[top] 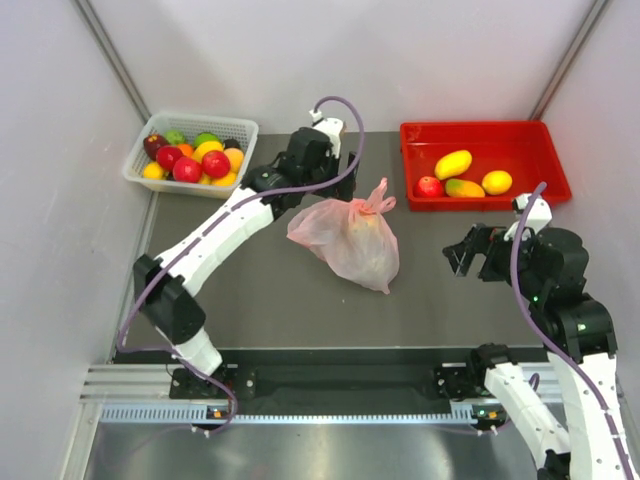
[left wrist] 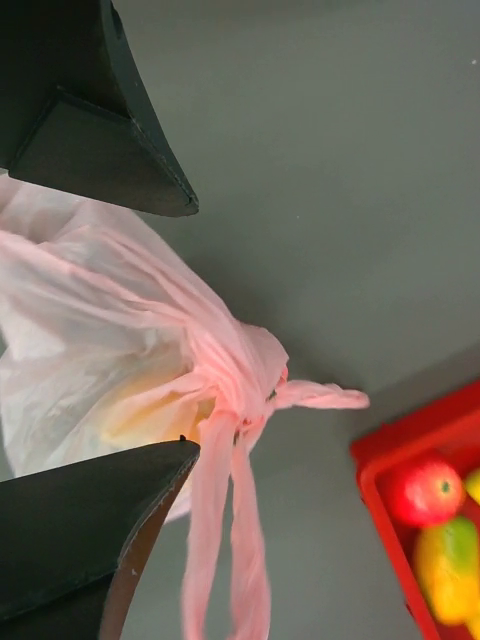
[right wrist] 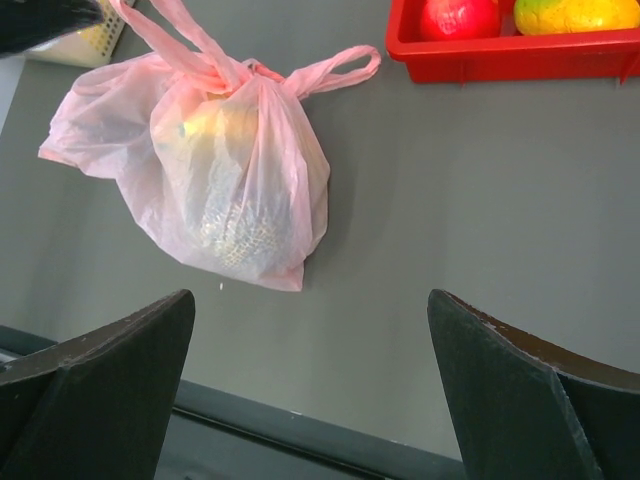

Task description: Untie the knot of the plastic bag and take out the fruit

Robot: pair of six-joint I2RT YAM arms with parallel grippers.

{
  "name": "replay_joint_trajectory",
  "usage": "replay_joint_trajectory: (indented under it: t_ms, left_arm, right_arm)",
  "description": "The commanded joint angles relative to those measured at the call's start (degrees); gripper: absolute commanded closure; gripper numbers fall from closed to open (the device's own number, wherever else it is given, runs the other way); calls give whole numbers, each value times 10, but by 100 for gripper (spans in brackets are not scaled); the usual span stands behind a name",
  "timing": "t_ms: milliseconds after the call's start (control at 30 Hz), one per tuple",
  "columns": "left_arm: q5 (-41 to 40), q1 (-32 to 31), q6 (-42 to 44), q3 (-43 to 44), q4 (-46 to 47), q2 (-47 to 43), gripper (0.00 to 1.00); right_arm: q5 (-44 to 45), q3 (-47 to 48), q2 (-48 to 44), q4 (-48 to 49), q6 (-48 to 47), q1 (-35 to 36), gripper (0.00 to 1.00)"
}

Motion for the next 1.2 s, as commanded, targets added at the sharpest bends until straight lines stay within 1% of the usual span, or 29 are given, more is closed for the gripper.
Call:
replay_joint_trajectory:
  t_ms: [0, 33, 67, 133, 233, 267, 300, 367, 400, 433, 467, 533, 567, 600, 633, 667, 733, 767, 800, 900, 1000, 1033, 1100, 1133, 1167]
  left_arm:
    - [-18, -3, 49, 35, -7, 42, 2]
    - [-10, -3, 56, 33, -7, 52, 2]
    - [0, -3, 58, 31, -7, 68, 5]
    - [24, -3, 63, 8, 8, 75, 6]
    - [62, -2, 72, -45, 42, 63, 19]
    - [64, -1, 72, -71, 49, 58, 26]
    - [83, 1, 73, -85, 54, 54, 44]
    - [98, 2, 71, -114, 74, 34, 63]
    - [100, 5, 69, -143, 82, 26, 74]
    - [103, 5, 64, -159, 89, 8, 95]
    - [107, 5, 63, -191, 104, -1, 100]
    - [115, 5, 56, -227, 124, -36, 100]
    - [125, 4, 55, -265, 151, -49, 100]
    - [129, 4, 54, -284, 164, -62, 100]
    - [129, 5, 49, -304, 177, -89, 100]
    - [125, 5, 47, -341, 188, -103, 100]
    - [110, 5, 35, -378, 220, -139, 100]
    - [102, 5, 30, -413, 231, -149, 100]
    - [89, 5, 21, -427, 249, -157, 100]
    - [75, 4, -4, -457, 251, -174, 100]
    - [73, 3, -24, -492, 264, -184, 100]
    - [53, 3, -29, -501, 275, -191, 100]
    - [52, 4, -38, -527, 284, -201, 100]
    - [55, 3, -40, -533, 293, -217, 100]
    - [55, 3, -43, -545, 297, -224, 100]
  right_arm:
    - [0, -4, -2, 28, -8, 1, 0]
    - [-1, -5, 0, 27, -7, 1, 0]
    - [0, -6, 1, 27, -8, 2, 0]
    - [-1, -7, 4, 28, -7, 1, 0]
    - [-3, -18, 4, 32, -2, 1, 0]
    - [-5, -21, 4, 34, 0, 1, 0]
    - [-7, -24, 4, 38, 1, 1, 0]
    - [-16, -34, 7, 45, 8, 1, 0]
    - [-20, -38, 7, 52, 9, 1, 0]
    - [-28, -42, 9, 58, 15, 1, 0]
    - [-34, -54, 12, 64, 19, 1, 0]
    - [-56, -65, 16, 86, 29, 1, 0]
    - [-66, -77, 18, 95, 33, 1, 0]
    - [-77, -85, 19, 103, 37, 1, 0]
    - [-97, -92, 23, 127, 43, 1, 0]
    - [-105, -103, 27, 136, 48, 1, 0]
    - [-116, -112, 38, 159, 51, 2, 0]
    - [-115, -116, 50, 164, 51, 4, 0]
    - [-111, -116, 58, 167, 51, 6, 0]
    - [-95, -116, 95, 187, 52, 21, 0]
    - [-61, -115, 133, 215, 58, 76, 0]
    - [-23, -108, 154, 217, 58, 121, 0]
    - [24, -103, 174, 239, 60, 170, 0]
    - [37, -101, 192, 248, 65, 211, 1]
    - [51, -101, 200, 258, 66, 229, 0]
